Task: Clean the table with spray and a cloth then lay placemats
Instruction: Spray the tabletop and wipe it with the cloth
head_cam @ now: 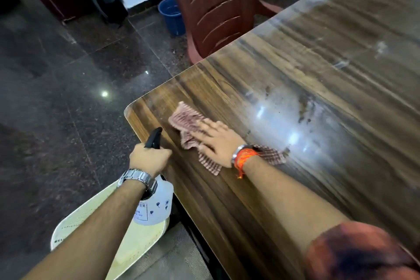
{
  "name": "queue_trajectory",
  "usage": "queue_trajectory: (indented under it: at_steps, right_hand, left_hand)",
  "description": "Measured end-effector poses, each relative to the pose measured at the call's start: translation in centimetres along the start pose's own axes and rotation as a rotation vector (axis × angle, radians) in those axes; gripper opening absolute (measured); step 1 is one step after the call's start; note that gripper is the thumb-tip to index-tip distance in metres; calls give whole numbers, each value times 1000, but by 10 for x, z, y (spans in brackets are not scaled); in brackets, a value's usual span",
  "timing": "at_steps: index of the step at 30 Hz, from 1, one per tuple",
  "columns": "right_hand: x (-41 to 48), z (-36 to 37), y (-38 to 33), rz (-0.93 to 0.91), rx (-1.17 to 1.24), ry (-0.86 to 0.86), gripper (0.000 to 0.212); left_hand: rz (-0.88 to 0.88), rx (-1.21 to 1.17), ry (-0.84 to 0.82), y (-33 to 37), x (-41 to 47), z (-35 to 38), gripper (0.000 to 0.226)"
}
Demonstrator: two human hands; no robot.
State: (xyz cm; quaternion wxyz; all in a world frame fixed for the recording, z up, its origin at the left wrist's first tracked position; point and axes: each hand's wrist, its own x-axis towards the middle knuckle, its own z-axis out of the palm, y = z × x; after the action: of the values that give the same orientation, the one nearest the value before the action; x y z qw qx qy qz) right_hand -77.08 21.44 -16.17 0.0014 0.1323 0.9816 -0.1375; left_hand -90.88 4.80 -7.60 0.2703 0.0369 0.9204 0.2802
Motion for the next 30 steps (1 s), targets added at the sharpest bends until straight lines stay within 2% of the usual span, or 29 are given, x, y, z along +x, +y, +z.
queue_trajectory:
  at_steps: [2,5,7,8,9,12,14,17,20,22,27,30]
  right_hand:
    - [-39,-8,33,312,19,61,63]
    - [-96,-13,57,791,50,144,58]
    - [-115,-12,45,934,65,148,56]
    - [-120,-10,32,898,50,134,56]
    - [-125,-9,17,786,31,107,58]
    - [-144,3,-33,362,54,-3,56]
    - [-166,14,-54,276,63,-5,56]
    - [-199,21,-70,256,75,36,58]
    - [-224,17,-80,241,185,50,59]
    - [-230,13,-95,313,355,36,54]
    - [-230,-6,-143,587,840,147,28]
    - [-222,-12,-170,643,1034,339,19]
  left_hand:
    - [-7,1,-29,-2,-12,3,19]
    - [-4,-30,-70,-6,-29,9,17]
    - [9,-37,-92,-11,-40,13,20]
    - [18,-34,-100,-14,-45,14,22]
    - [29,-28,-111,-17,-51,15,23]
    - [62,-1,-152,-25,-67,13,21]
    - [71,2,-176,-33,-79,9,21]
    - [96,5,-207,-48,-93,3,25]
    - [154,22,-216,-60,-109,-3,13]
    - [180,22,-215,-69,-118,-6,9]
    - [239,3,-236,-87,-134,-14,8]
    - [310,8,-277,-92,-140,-22,8]
